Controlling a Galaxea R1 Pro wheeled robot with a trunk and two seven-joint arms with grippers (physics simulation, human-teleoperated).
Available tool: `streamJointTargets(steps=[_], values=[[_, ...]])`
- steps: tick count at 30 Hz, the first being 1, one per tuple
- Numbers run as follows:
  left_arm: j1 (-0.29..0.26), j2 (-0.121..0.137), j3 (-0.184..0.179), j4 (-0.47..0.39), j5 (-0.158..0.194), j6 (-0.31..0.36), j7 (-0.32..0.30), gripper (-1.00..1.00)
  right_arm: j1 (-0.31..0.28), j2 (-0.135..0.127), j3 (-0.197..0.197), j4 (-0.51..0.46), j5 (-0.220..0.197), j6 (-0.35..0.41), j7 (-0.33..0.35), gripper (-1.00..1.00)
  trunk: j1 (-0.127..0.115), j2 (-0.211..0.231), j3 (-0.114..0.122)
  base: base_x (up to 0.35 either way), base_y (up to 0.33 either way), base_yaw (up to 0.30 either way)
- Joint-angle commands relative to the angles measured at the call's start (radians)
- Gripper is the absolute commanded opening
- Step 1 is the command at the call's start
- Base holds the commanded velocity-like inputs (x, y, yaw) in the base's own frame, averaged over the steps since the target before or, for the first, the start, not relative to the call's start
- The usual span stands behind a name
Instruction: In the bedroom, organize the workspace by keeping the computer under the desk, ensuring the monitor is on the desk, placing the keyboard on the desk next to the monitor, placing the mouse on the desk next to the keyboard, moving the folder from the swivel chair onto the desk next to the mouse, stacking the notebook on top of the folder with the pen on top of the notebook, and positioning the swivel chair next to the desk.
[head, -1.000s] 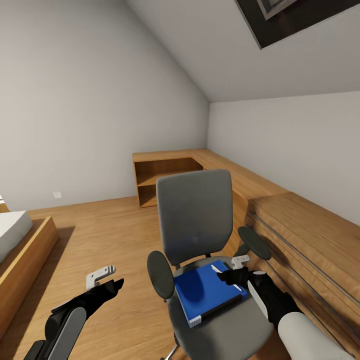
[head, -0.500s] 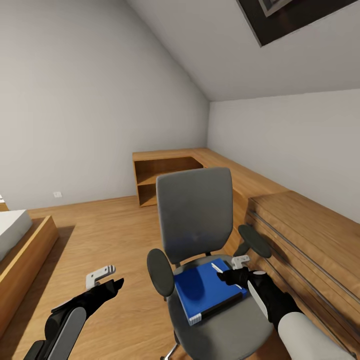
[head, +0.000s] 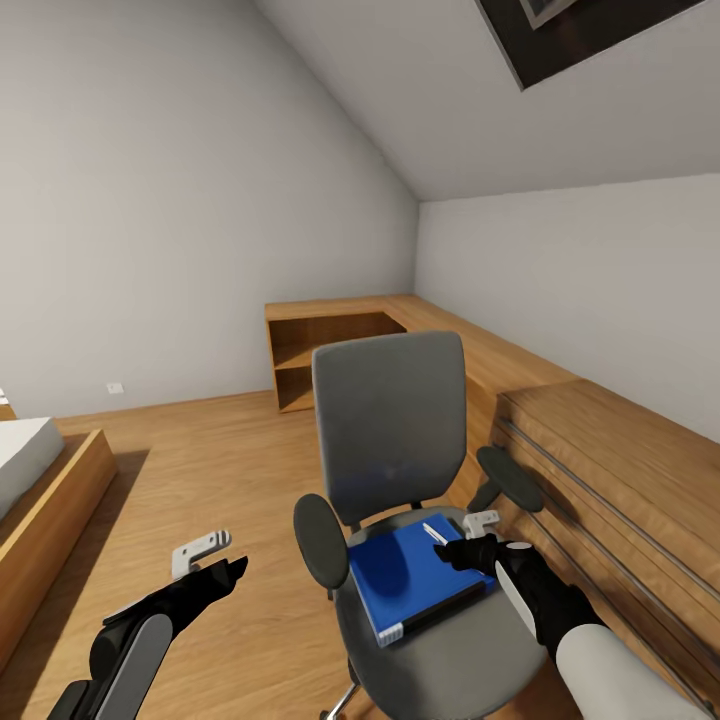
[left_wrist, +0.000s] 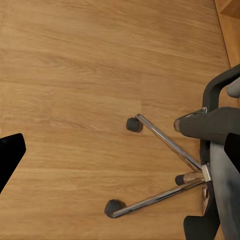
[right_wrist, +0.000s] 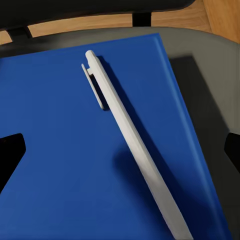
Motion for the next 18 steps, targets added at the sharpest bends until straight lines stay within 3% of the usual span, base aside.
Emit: streamJointTargets(steps=[1, 10, 18], values=[[-0.001, 0.001, -0.002, -0.001, 0.010, 0.001, 0.010, 1.00, 0.000, -0.001, 0.003, -0.002, 0.002, 0.005, 0.002, 1.00, 0.000, -0.001, -0.001, 0.000, 0.000, 0.000], [-0.001, 0.001, -0.002, -0.001, 0.011, 0.001, 0.010, 1.00, 0.000, -0.001, 0.004, -0.001, 0.001, 0.006, 0.003, 1.00, 0.000, -0.001, -0.001, 0.000, 0.000, 0.000], [-0.001, 0.001, -0.002, -0.001, 0.011, 0.001, 0.010, 1.00, 0.000, -0.003, 0.004, -0.002, 0.001, 0.007, 0.043, 1.00, 0.000, -0.001, -0.001, 0.000, 0.000, 0.000]])
